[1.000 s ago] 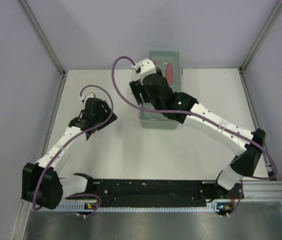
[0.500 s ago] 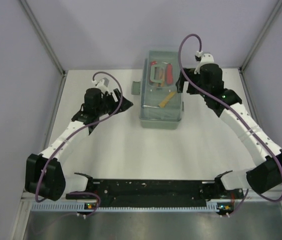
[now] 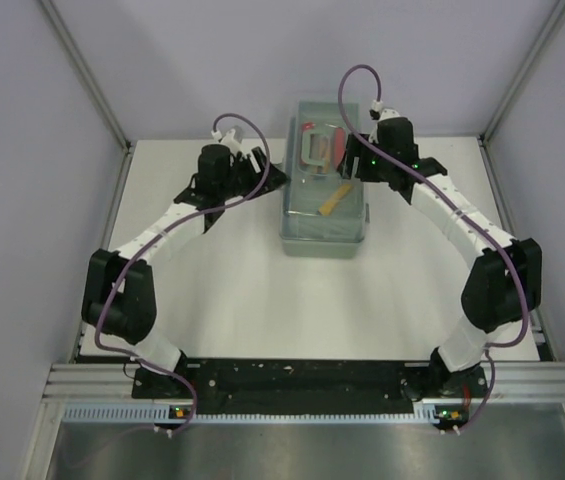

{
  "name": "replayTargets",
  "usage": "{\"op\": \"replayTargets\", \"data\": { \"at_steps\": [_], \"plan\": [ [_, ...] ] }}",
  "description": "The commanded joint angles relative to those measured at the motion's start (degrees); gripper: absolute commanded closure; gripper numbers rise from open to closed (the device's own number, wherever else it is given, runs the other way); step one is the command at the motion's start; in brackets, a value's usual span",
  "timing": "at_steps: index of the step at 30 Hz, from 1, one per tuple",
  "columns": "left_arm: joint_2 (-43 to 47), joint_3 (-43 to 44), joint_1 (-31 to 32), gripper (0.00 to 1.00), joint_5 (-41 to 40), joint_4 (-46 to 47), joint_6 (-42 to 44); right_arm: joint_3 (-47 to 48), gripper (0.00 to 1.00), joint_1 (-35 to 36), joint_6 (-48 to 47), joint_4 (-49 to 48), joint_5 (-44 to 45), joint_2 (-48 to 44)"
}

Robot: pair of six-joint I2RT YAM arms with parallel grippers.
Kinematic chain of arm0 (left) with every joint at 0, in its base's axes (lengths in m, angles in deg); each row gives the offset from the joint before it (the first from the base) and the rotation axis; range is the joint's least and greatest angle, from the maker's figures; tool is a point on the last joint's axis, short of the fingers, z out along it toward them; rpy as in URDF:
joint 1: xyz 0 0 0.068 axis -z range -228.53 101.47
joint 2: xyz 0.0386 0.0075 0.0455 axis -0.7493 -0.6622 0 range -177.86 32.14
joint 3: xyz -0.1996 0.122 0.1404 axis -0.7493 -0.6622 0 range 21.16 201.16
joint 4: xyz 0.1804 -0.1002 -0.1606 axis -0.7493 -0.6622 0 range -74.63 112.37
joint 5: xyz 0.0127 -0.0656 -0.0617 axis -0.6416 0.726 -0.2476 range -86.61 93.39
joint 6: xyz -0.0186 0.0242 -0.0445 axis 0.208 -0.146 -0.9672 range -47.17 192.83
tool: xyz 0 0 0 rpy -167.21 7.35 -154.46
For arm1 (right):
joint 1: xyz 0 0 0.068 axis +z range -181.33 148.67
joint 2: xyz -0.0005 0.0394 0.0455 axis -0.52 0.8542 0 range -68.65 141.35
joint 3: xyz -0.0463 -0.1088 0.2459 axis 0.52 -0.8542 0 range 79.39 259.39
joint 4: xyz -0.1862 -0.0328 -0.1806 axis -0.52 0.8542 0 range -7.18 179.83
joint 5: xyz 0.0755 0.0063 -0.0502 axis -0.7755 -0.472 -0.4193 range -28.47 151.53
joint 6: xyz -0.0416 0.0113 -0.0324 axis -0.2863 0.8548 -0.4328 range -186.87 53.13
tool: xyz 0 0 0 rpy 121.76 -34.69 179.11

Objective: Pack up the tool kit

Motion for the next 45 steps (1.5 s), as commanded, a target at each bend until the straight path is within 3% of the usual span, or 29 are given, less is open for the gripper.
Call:
{"op": "replayTargets", "data": {
  "at_steps": [1,9,19,27,32,36,45],
  "plan": [
    [-2.32,4.71,1.52,0.33,1.68,-2.15,0.76,2.53,0.30,-0.65,1.63,-1.96,-1.07,1.59],
    [-1.71,1.04,3.98,0.43,4.31,-3.57,1.29,-5.02,0.36,-0.47,1.81,-2.05,-5.20,-2.09],
    [4.53,-8.54,6.80,0.54,3.88,-3.57,0.59,-17.15,0.37,1.81,3.30,-2.93,-8.81,-11.67],
    [10.32,-15.40,9.69,0.57,4.31,-3.57,-0.02,-23.57,0.37,5.15,5.94,-2.75,-7.58,-18.88],
    [15.25,-14.45,9.44,0.52,1.96,-9.36,1.02,-20.95,0.36,5.15,5.15,-1.09,-3.63,-20.65],
    [16.57,-11.11,6.20,0.44,-6.22,-14.37,0.24,-16.73,0.36,5.15,3.57,0.59,-1.87,-18.98],
    [11.49,-14.79,-11.56,0.41,-3.15,-6.22,-8.02,-16.55,0.34,4.98,-0.30,-1.35,1.39,-19.94]
  ]
}}
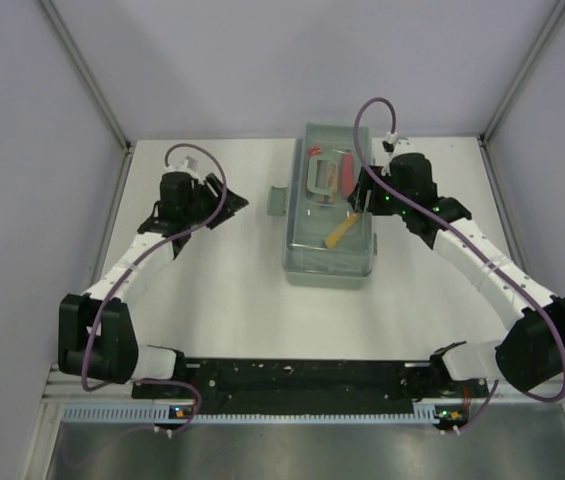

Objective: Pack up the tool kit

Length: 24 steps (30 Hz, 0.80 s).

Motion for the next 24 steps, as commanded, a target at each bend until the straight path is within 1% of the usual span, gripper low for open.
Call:
{"op": "replayTargets", "data": {
  "at_steps": [1,3,7,9,11,12,14,16,17,21,24],
  "plan": [
    [-5.48,-0.59,-5.40,0.41,-0.77,2.93,-4.61,2.30,0.34,1.20,-2.62,-0.80,-0.93,-1.39],
    [-10.21,0.73,-6.55,0.41,-0.16,3.19,-5.93,2.29,0.34,1.02,-2.71,-0.80,-0.93,-1.82],
    [-20.06,3.19,-7.70,0.43,5.46,7.31,-8.04,1.68,0.34,0.67,-2.44,-0.36,0.39,-2.97],
    [-24.98,3.11,-7.78,0.43,9.23,13.70,-9.97,1.33,0.34,0.58,-2.09,-0.27,0.04,-3.50],
    [-30.34,2.85,-7.61,0.44,15.54,20.39,-12.95,1.06,0.34,0.58,-1.57,-0.18,-0.23,-4.02],
    [-31.85,2.58,-7.43,0.45,17.40,23.46,-14.18,0.89,0.34,0.58,-1.48,-0.01,-0.31,-4.11],
    [-33.96,1.88,-6.73,0.45,20.40,30.58,-16.21,0.63,0.34,0.58,-1.30,0.26,-0.40,-4.64],
    [-34.67,1.44,-5.94,0.46,21.99,35.78,-17.71,0.27,0.34,0.58,-1.21,0.34,-0.32,-4.82],
    [-34.76,1.53,-5.59,0.46,22.43,37.37,-18.15,0.01,0.34,0.67,-1.13,0.43,-0.32,-4.99],
    [-35.11,3.28,-4.01,0.46,22.87,38.43,-18.76,-0.17,0.34,0.58,-1.04,0.61,-0.49,-4.82],
    [-35.29,2.76,-3.57,0.45,23.75,43.16,-22.09,0.10,0.34,0.58,-0.86,0.96,-0.40,-4.73]
  ]
}}
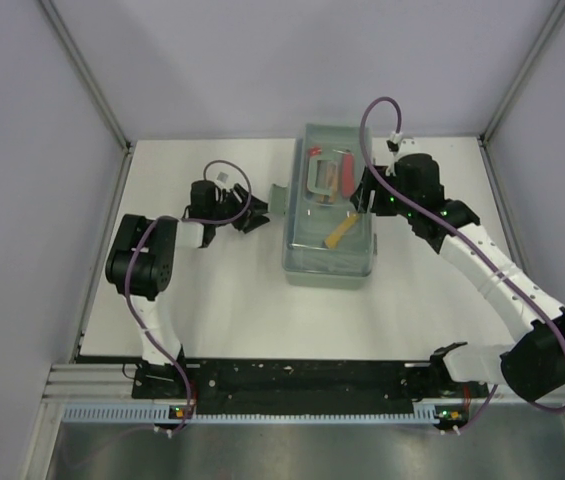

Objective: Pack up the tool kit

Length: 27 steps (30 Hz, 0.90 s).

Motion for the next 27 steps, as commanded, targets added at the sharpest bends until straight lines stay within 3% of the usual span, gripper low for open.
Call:
{"op": "replayTargets", "data": {
  "at_steps": [1,14,27],
  "plan": [
    [-0.38,0.77,0.63,0.45,3.55,12.92,-5.45,0.14,0.34,0.64,0.41,0.02,-0.23,-1.60],
    [-1.96,1.03,2.30,0.44,3.38,21.82,-9.68,0.75,0.34,0.56,0.06,0.90,0.30,-1.52],
    [-8.46,3.05,5.11,0.40,4.70,44.05,-20.40,1.28,0.34,0.56,-0.38,1.08,0.12,-0.99]
  ]
}}
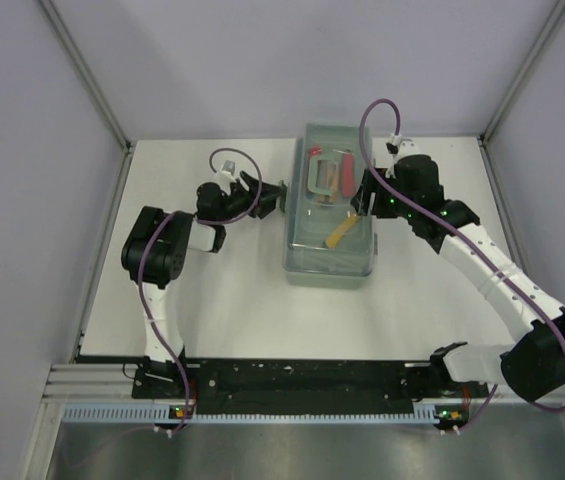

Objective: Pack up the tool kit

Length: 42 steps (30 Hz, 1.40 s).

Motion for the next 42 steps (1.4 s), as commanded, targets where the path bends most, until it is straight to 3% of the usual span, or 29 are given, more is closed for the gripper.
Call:
{"op": "replayTargets", "data": {
  "at_steps": [1,10,20,25,32,38,42],
  "plan": [
    [-1.50,3.07,2.49,0.39,2.82,12.19,-4.22,1.28,0.34,0.56,-0.36,-0.70,0.12,-0.90],
    [-2.55,2.37,3.72,0.38,3.61,15.28,-6.52,1.55,0.34,0.56,-0.10,-0.70,-0.14,-0.37],
    [-1.59,2.64,4.60,0.28,1.50,-0.02,5.09,1.28,0.33,0.64,-0.54,-0.70,0.47,0.86],
    [-2.02,2.37,4.78,0.26,2.99,8.92,-0.70,1.64,0.33,0.64,-0.63,-0.52,-0.14,3.40],
    [-2.20,1.49,4.95,0.25,4.75,24.84,-15.29,1.46,0.33,0.56,-0.01,-0.52,-1.81,4.64],
    [-0.18,1.05,5.39,0.28,5.55,24.68,-15.48,1.28,0.33,0.56,0.16,-0.34,-1.63,4.72],
    [3.33,0.18,5.65,0.32,6.07,15.30,-10.84,1.20,0.34,0.56,0.43,-0.34,-1.46,4.72]
  ]
}}
